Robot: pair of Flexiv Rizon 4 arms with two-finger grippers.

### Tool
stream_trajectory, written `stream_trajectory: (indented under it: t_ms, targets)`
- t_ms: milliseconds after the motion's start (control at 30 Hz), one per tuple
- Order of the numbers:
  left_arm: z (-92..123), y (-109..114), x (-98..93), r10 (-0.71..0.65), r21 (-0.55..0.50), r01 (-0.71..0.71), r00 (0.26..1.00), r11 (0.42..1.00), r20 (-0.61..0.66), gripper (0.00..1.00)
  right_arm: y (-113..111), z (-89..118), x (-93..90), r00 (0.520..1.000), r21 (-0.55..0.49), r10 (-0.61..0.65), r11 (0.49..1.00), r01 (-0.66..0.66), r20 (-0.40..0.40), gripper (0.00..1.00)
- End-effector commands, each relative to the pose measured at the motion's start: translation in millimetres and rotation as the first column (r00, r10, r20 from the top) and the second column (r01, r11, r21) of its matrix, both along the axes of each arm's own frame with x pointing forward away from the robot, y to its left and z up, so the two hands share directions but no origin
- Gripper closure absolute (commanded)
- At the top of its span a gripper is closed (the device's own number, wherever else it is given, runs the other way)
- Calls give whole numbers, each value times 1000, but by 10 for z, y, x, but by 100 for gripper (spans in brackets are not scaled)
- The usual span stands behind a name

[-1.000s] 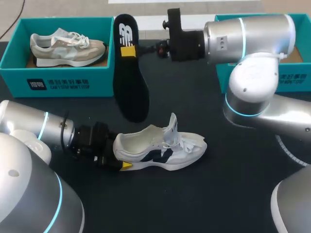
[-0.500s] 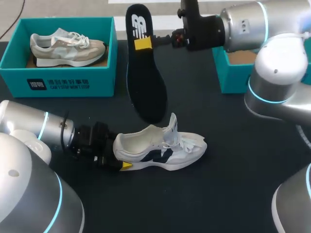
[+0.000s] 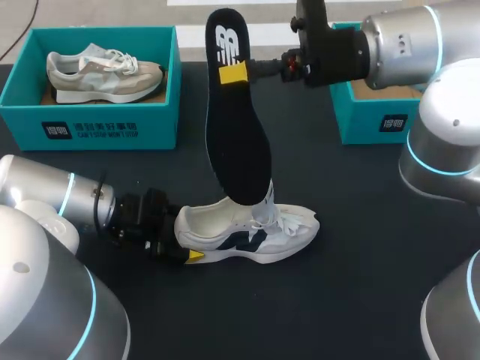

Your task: Take the shoe out of the shoebox, open the shoe tongue, remove and reinsert the insole, then place the shoe into the shoebox

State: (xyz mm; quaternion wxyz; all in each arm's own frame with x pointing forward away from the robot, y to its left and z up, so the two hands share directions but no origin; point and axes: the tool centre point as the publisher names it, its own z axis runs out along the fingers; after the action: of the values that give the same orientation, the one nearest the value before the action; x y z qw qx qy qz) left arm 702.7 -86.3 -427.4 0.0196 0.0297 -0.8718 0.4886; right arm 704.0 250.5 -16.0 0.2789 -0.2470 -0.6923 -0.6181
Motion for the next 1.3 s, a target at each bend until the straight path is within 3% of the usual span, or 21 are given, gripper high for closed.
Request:
stream_trajectory:
  t_ms: [33,167,633,700,800,867,1300]
  targets:
    - [-52,-7,14,1,3,-1,1000,1000,1,100,-40,11,-190,1000,4,-18,1000,18,-10,100]
    - [-52,-7,14,1,3,-1,1000,1000,1,100,-31,31,-271,1000,2,5,1000,-5,-7,100]
    - [-52,-7,14,1,3,-1,1000,1000,1,100,-31,31,-271,1000,2,5,1000,-5,-7,100]
    - [-52,-7,14,1,3,-1,1000,1000,1,100,-53,59,-261,1000,64,2,998,-2,1,100]
    - [-52,-7,14,1,3,-1,1000,1000,1,100,-115,113,-323,999,142,45,989,-43,-14,100]
    - [-52,-7,14,1,3,-1,1000,1000,1,100,-128,133,-365,994,113,71,992,-61,-86,100]
    - [-52,-7,14,1,3,-1,1000,1000,1,100,-313,257,-644,986,35,5,999,0,-166,100]
